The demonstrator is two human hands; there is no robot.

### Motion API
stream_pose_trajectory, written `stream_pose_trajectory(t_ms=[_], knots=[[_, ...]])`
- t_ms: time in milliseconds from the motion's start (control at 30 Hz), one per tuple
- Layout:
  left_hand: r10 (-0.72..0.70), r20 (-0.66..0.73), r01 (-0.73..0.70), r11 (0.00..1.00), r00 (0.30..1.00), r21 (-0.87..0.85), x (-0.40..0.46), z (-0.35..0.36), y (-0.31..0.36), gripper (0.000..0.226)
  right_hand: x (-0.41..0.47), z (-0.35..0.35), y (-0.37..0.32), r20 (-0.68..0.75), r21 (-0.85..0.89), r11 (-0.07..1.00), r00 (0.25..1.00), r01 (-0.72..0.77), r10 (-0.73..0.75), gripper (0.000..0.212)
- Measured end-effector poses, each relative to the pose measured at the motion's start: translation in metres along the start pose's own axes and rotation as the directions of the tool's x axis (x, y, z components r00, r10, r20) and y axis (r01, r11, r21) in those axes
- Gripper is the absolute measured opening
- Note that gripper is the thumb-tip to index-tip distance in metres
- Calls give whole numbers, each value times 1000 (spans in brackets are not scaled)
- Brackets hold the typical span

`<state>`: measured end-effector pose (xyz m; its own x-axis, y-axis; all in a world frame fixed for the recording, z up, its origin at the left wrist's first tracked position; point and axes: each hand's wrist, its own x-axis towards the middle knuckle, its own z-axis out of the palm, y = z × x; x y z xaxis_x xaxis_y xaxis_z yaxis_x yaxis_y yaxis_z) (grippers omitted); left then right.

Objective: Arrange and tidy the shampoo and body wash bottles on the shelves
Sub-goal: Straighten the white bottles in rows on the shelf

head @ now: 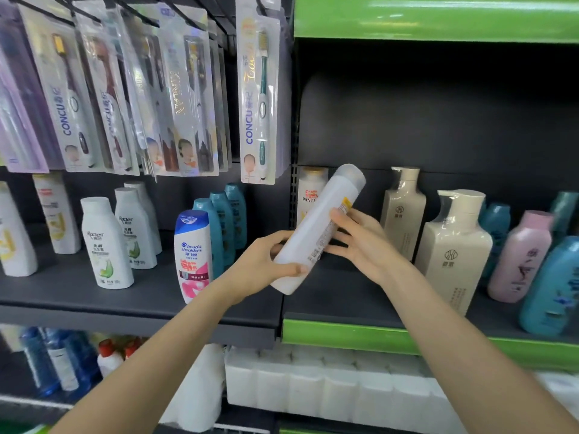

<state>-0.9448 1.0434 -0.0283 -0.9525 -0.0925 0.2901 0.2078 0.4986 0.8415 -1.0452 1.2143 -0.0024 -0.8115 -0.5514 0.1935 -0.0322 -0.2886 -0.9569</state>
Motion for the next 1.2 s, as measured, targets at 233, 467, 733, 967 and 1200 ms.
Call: stream_pose_trajectory(t_ms=[233,467,733,967,1200], knots=[[50,-71,-49,999,996,20,7,-3,8,46,-2,19,-11,-107,-210,971,985,111,-136,32],[78,-117,-81,996,990,-24,14,-3,11,44,-4,24,-11,-154,-228,968,977,108,-145,35],[129,-204,-92,979,970,183,18,5,5,48,9,26,-9,-285,-400,913,937,76,-202,42],[200,-307,-123,959,931,254,21,23,3,59,23,36,-10,-370,-419,906,899,63,-234,47],[108,0,-108,994,994,23,35,-3,1,72,21,20,-14,-81,-396,902,972,171,-220,39]])
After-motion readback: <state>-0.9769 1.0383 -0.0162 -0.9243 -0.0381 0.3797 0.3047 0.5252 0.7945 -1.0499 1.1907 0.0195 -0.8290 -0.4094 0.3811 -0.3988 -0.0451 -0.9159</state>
